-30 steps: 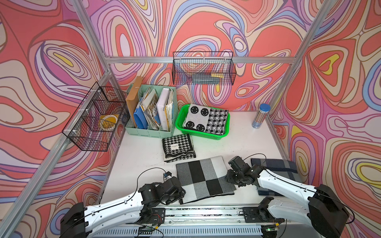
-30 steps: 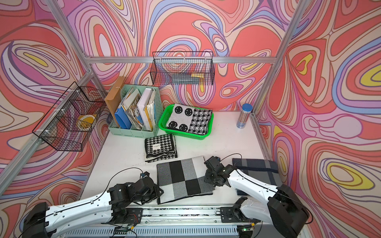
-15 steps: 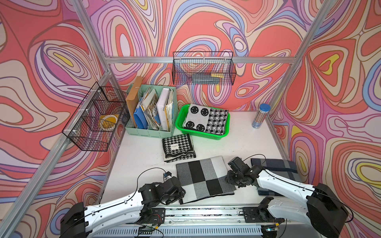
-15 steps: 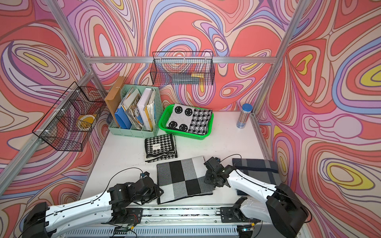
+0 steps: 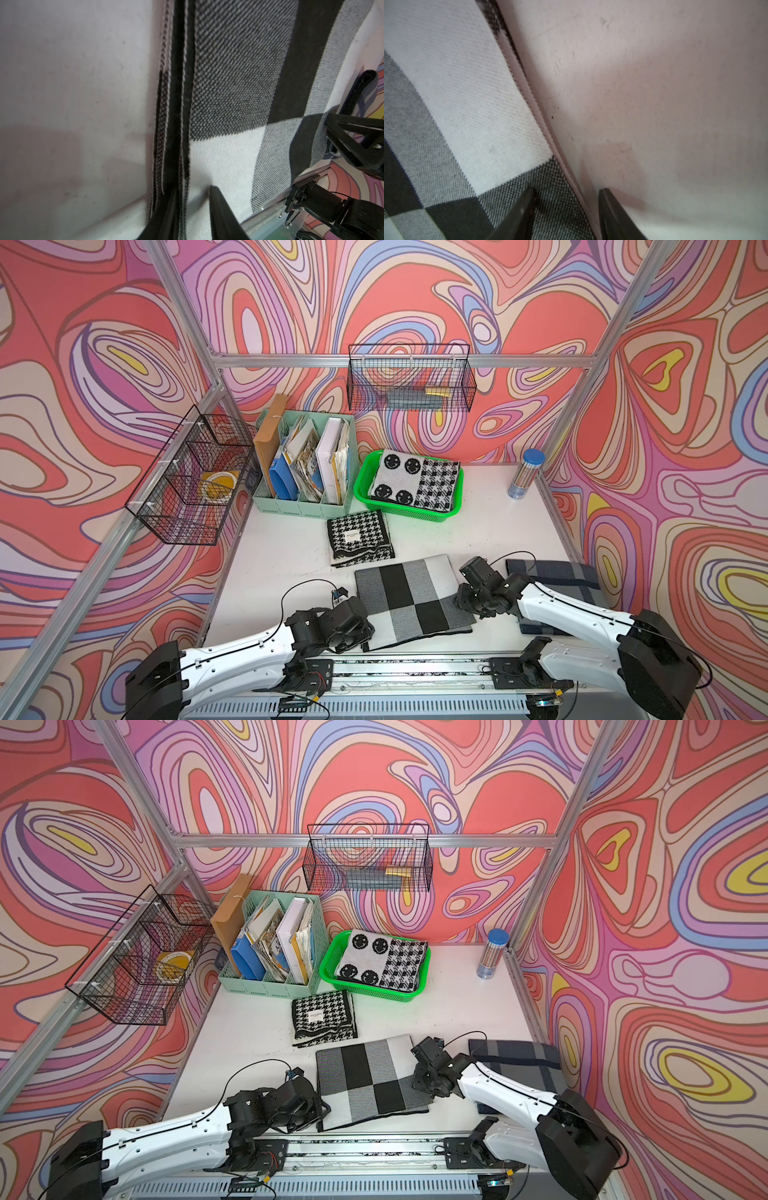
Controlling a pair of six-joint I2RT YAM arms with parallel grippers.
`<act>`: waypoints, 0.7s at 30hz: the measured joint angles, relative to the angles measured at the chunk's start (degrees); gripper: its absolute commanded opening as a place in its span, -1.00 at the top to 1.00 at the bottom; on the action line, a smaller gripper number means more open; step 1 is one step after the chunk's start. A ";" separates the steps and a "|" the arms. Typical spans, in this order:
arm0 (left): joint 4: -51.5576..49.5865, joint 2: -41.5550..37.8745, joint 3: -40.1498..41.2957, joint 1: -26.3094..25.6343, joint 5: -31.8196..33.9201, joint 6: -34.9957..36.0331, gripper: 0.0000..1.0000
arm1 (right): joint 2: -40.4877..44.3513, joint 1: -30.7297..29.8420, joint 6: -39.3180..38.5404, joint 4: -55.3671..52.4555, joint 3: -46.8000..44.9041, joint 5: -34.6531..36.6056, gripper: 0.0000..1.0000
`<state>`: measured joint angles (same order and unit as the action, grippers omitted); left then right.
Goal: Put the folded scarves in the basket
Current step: Pick up the scarf at the center of the board.
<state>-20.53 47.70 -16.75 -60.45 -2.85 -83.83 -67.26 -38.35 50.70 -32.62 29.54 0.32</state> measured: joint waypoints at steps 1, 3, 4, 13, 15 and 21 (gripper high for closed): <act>0.22 0.09 0.00 0.00 -0.02 0.02 0.48 | 0.00 0.00 0.00 0.02 -0.02 0.00 -0.02; 0.81 0.31 0.13 0.00 0.00 0.00 0.49 | 0.09 0.00 0.02 0.04 -0.15 0.00 -0.02; 0.94 0.50 0.20 0.00 -0.02 0.00 0.52 | 0.13 0.00 0.04 0.04 -0.26 0.00 -0.02; 2.25 1.62 0.39 0.00 -0.20 0.00 0.68 | 0.39 0.00 0.44 1.07 -0.92 0.07 -0.01; 2.40 1.60 0.39 -0.02 -0.20 0.00 0.72 | 0.39 0.00 0.44 1.18 -0.94 0.04 -0.01; 2.58 1.57 0.46 -0.02 -0.26 -0.02 1.00 | 0.39 0.00 0.46 1.38 -1.01 0.07 -0.01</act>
<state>-17.96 49.28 -16.29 -60.47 -3.11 -83.85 -66.87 -38.35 51.16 -31.24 28.53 0.38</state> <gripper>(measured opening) 0.048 0.506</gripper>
